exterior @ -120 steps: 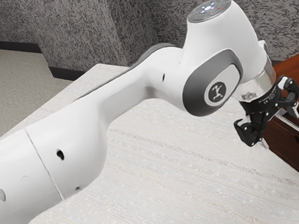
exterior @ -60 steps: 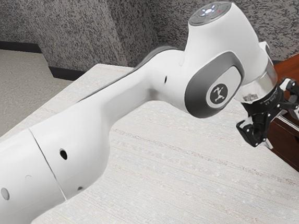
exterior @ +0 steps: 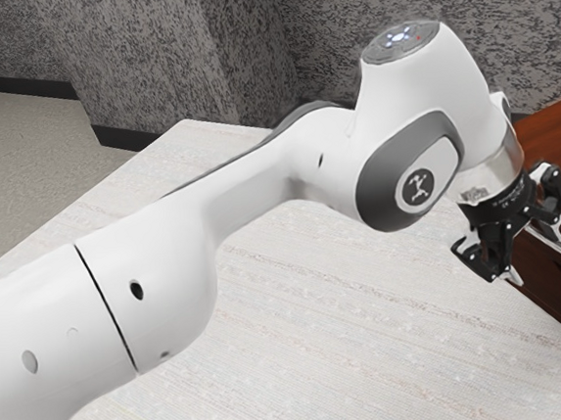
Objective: Pull the drawer handle with one arm to open the drawer
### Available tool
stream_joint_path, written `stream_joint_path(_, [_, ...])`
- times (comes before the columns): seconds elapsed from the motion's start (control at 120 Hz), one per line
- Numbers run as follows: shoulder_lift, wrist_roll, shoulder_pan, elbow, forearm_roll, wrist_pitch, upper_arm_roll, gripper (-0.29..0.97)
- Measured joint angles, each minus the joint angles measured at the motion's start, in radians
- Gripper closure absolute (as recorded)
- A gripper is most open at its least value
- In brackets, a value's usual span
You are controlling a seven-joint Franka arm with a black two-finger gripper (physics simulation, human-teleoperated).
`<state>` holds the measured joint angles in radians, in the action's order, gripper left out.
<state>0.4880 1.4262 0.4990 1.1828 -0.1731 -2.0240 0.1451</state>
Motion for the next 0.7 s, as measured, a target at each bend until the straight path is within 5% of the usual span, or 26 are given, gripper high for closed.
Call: stream_joint_path(0.7, [-0.169,-0.015,-0.006,0.256,-0.005,-0.049,-0.007,0.29])
